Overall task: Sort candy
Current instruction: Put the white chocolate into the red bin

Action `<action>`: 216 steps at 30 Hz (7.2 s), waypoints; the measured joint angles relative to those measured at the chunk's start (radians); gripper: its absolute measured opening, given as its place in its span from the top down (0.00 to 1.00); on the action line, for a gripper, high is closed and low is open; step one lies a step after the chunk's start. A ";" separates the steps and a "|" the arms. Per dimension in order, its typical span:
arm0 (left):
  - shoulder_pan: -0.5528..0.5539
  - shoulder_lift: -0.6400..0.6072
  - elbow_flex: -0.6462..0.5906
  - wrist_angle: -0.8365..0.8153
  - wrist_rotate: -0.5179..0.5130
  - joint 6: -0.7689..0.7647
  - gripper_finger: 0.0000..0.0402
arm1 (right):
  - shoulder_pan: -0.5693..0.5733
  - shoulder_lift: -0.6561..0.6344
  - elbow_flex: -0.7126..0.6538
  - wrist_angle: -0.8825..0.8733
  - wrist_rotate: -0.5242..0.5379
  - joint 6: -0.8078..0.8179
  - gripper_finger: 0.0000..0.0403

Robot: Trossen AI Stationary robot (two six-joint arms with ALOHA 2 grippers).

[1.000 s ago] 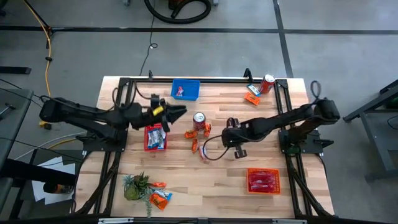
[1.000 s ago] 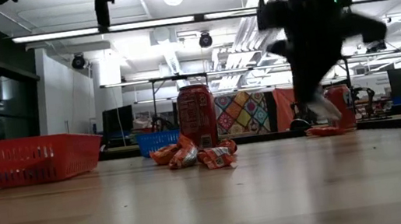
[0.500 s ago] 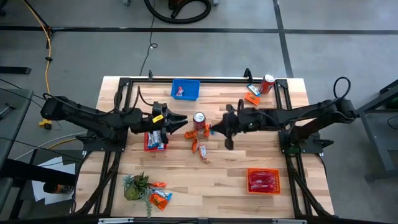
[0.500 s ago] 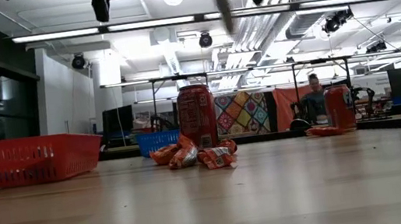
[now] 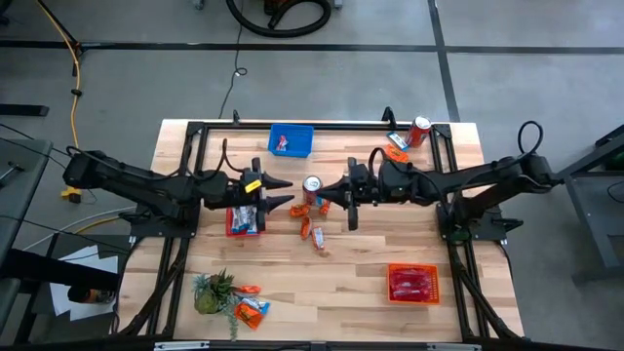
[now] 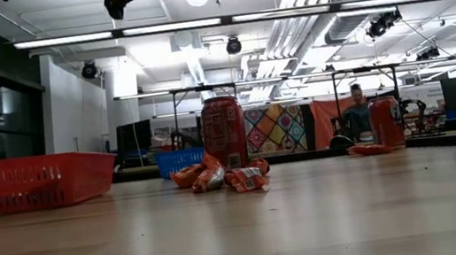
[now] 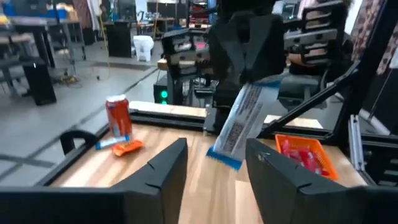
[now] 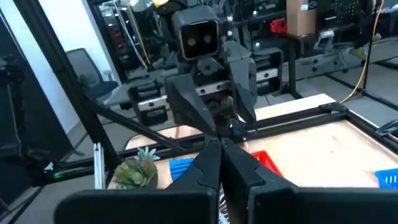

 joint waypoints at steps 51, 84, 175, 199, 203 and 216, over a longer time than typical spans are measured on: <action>-0.002 0.054 0.084 -0.184 0.051 0.037 0.98 | -0.007 0.139 0.196 -0.075 0.154 -0.033 0.91; 0.123 -0.114 -0.231 -0.871 0.037 -1.361 0.99 | -0.013 0.017 0.196 -0.814 0.429 0.316 0.43; -0.567 0.743 0.409 -0.773 0.267 -0.189 0.63 | 0.012 0.018 0.196 -1.017 0.236 0.431 0.43; -0.595 0.787 0.412 -0.868 0.281 -0.290 0.71 | 0.053 0.018 0.196 -1.042 0.305 0.533 0.43; -0.587 0.786 0.412 -0.867 0.272 -0.324 0.87 | 0.053 0.018 0.196 -1.048 0.306 0.525 0.43; -0.403 0.628 0.503 -0.907 0.145 -0.304 1.00 | 0.053 0.018 0.196 -1.061 0.341 0.502 0.43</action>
